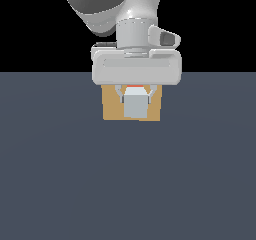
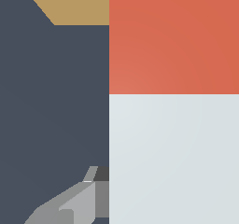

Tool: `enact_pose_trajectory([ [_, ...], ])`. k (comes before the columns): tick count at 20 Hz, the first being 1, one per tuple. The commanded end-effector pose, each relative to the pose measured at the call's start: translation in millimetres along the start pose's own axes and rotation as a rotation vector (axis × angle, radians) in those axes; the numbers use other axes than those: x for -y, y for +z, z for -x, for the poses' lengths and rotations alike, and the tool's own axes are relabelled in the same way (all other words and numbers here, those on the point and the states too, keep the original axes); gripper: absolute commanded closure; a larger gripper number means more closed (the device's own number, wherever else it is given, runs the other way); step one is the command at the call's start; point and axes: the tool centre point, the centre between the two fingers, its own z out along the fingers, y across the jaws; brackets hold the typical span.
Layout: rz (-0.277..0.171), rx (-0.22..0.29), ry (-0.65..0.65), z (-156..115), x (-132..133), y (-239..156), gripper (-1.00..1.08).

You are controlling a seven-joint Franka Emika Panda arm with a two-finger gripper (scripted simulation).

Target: Insert the peg into the horizontal hole in a box.

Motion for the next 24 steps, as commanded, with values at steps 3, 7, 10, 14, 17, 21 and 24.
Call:
enact_pose_trajectory([
  [3, 0.0, 0.0, -0.001, -0.2, 0.4, -0.4, 1.08],
  [7, 0.008, -0.003, -0.002, -0.3, -3.2, -6.8, 1.08],
  [10, 0.008, -0.003, -0.002, -0.3, -3.2, -6.8, 1.08],
  [14, 0.003, -0.002, -0.002, -4.0, -1.4, -3.8, 1.08],
  [17, 0.003, -0.003, -0.002, -15.6, -1.0, -4.2, 1.08],
  [21, 0.005, -0.003, -0.002, -43.2, -0.4, -5.0, 1.08],
  [24, 0.006, -0.003, -0.002, -72.3, -0.1, -5.8, 1.08],
])
